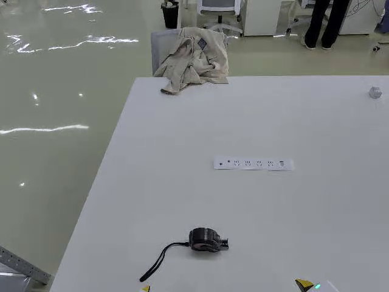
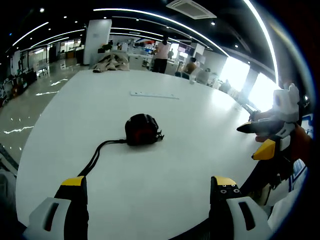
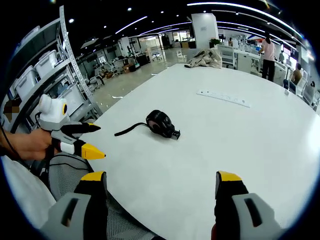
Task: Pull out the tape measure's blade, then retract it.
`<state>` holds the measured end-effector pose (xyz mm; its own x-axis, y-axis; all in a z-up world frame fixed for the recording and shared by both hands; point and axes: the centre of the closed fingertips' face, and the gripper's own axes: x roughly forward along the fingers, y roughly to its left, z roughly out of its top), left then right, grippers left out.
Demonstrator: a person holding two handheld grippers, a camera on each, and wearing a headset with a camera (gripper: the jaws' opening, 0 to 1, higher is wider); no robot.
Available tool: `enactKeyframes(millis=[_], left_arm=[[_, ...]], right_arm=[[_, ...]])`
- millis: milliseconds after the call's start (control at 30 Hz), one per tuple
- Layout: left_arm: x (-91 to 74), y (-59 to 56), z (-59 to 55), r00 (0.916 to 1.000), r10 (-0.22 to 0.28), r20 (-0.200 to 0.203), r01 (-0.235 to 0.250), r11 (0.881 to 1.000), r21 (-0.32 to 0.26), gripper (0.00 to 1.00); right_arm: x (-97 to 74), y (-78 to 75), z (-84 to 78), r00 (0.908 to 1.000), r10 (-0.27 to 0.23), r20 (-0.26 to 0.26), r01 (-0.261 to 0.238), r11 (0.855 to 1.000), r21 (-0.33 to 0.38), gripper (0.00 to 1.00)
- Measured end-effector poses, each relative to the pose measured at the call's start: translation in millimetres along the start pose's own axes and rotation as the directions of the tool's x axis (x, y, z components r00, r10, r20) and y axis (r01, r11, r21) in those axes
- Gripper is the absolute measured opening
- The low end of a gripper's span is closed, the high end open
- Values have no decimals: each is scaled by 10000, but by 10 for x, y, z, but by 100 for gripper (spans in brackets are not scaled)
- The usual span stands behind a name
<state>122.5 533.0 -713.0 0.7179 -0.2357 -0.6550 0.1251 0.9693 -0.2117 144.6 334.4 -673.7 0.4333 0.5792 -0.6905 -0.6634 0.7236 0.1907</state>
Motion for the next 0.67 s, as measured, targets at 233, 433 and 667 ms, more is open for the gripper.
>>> enactKeyframes(millis=[233,433,667], left_arm=[[-24,29,13,10000,85,48,-85,9999,-96,100],[-27,39,7,9999,107,26,-107,9999,-97,100],[-18,29,2,10000,97,10,-97,9999,-112,100]], right_arm=[[-13,6,7,10000,-21,-47,21,10000,-12,91],[-21,1,-14,9999,-59,-81,59,10000,10,91],[-22,4,-19,9999,-90,-65,90,10000,-3,91]])
